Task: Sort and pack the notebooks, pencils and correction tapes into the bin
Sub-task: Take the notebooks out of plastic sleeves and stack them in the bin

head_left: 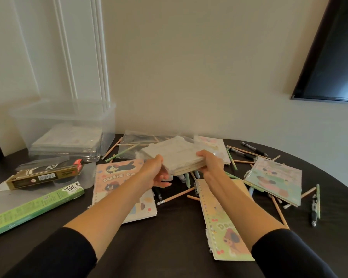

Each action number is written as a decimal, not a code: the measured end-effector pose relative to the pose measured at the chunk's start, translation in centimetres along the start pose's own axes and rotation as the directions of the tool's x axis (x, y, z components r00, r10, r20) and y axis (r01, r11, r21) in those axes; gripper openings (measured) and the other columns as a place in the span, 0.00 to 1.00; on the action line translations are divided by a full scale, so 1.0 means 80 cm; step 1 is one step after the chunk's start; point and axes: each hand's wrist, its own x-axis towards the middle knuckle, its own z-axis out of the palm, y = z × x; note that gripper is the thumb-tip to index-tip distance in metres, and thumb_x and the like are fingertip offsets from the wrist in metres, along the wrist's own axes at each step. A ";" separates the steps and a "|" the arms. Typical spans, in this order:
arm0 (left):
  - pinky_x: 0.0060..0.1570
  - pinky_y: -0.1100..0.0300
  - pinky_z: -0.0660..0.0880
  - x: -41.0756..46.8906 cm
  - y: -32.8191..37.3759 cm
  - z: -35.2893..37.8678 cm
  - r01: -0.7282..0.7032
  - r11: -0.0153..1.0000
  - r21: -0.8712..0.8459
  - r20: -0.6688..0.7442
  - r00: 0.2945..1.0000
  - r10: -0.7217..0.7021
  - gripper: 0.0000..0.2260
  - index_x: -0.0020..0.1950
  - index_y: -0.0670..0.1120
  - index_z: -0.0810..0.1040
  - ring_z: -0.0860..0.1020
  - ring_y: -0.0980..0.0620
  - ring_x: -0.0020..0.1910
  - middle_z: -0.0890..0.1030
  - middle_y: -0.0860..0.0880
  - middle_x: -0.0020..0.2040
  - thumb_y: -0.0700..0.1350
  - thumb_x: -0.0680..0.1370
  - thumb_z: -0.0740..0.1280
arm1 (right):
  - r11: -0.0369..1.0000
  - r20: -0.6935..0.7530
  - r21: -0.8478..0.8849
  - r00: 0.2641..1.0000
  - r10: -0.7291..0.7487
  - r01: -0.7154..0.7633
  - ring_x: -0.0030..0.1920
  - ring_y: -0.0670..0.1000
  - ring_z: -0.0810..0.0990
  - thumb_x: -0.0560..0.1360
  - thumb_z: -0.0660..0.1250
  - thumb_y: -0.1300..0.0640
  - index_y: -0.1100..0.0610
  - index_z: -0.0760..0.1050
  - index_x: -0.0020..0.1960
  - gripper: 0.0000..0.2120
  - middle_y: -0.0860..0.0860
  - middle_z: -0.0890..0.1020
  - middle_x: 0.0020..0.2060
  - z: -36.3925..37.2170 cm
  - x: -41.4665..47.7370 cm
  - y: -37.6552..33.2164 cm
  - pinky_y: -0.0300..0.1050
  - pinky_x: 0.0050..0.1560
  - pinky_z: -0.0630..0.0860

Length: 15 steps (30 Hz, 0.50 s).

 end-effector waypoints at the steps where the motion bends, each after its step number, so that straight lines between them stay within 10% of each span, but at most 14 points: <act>1: 0.19 0.61 0.74 -0.001 0.000 0.001 -0.025 0.995 0.092 -0.013 1.000 0.026 0.18 0.38 0.38 0.72 0.67 0.55 0.14 0.72 0.45 0.19 0.47 0.81 0.52 | 1.000 0.001 0.006 1.000 -0.015 0.015 0.49 0.55 0.74 0.65 0.71 0.68 0.64 0.70 0.59 0.24 0.58 0.75 0.50 -0.003 -0.002 -0.003 0.52 0.47 0.78; 5: 0.23 0.60 0.77 -0.002 0.008 0.012 -0.133 0.940 0.315 -0.070 0.984 0.163 0.24 0.36 0.37 0.75 0.74 0.48 0.21 0.77 0.45 0.23 0.52 0.80 0.52 | 0.991 0.017 0.109 0.996 -0.083 0.080 0.46 0.53 0.76 0.64 0.70 0.70 0.59 0.71 0.42 0.12 0.54 0.77 0.42 -0.017 -0.012 -0.027 0.52 0.48 0.78; 10: 0.42 0.51 0.80 0.013 0.042 0.021 -0.241 0.894 0.378 -0.125 0.943 0.307 0.27 0.73 0.40 0.54 0.80 0.41 0.44 0.75 0.41 0.55 0.51 0.78 0.54 | 0.966 0.014 0.252 0.997 -0.070 0.064 0.46 0.54 0.78 0.65 0.70 0.70 0.60 0.71 0.50 0.16 0.55 0.77 0.45 -0.026 -0.015 -0.053 0.49 0.43 0.78; 15: 0.67 0.48 0.62 0.061 0.097 0.019 -0.369 0.780 0.505 -0.180 0.839 0.514 0.34 0.75 0.44 0.37 0.52 0.39 0.74 0.41 0.41 0.76 0.48 0.79 0.56 | 0.942 0.074 0.332 0.994 -0.080 0.051 0.46 0.56 0.79 0.66 0.67 0.71 0.61 0.71 0.47 0.12 0.57 0.79 0.46 0.004 0.017 -0.073 0.51 0.41 0.79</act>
